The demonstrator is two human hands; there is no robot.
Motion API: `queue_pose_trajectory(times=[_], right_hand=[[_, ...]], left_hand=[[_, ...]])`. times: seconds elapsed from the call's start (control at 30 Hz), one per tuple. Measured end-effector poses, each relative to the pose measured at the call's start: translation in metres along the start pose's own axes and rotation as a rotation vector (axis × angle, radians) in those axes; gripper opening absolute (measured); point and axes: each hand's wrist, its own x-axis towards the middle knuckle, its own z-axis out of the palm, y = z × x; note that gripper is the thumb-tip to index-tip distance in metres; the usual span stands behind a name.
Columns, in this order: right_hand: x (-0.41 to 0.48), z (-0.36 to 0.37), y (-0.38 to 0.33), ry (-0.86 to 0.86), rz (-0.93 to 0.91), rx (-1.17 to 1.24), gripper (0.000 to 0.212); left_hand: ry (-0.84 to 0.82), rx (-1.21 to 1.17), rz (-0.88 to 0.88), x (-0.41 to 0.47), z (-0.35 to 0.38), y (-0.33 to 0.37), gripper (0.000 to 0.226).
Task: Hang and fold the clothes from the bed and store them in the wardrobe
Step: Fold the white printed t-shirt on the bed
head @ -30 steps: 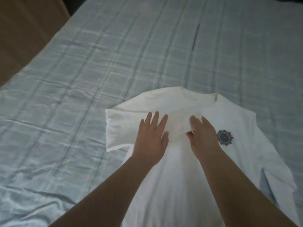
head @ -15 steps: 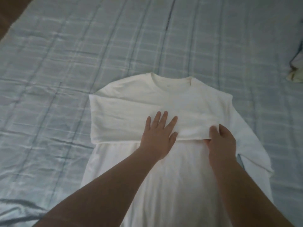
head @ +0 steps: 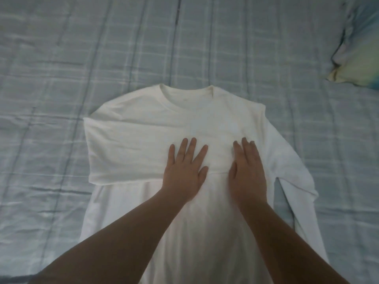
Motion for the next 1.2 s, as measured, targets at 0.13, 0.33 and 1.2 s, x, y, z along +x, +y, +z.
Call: queue_pose_trajectory(times=[0.13, 0.33, 1.2], right_hand=[[-0.001, 0.01, 0.009, -0.178, -0.04, -0.086, 0.054], [-0.022, -0.038, 0.036, 0.155, 0.197, 0.351, 0.038], [-0.185, -0.152, 0.167, 0.264, 0.837, 0.639, 0.024]], left_hand=[[-0.036, 0.041, -0.002, 0.001, 0.0, 0.001, 0.061], [-0.064, -0.056, 0.05, 0.001, -0.026, 0.029, 0.06], [-0.838, -2.148, -1.028, -0.078, -0.014, 0.319, 0.041]])
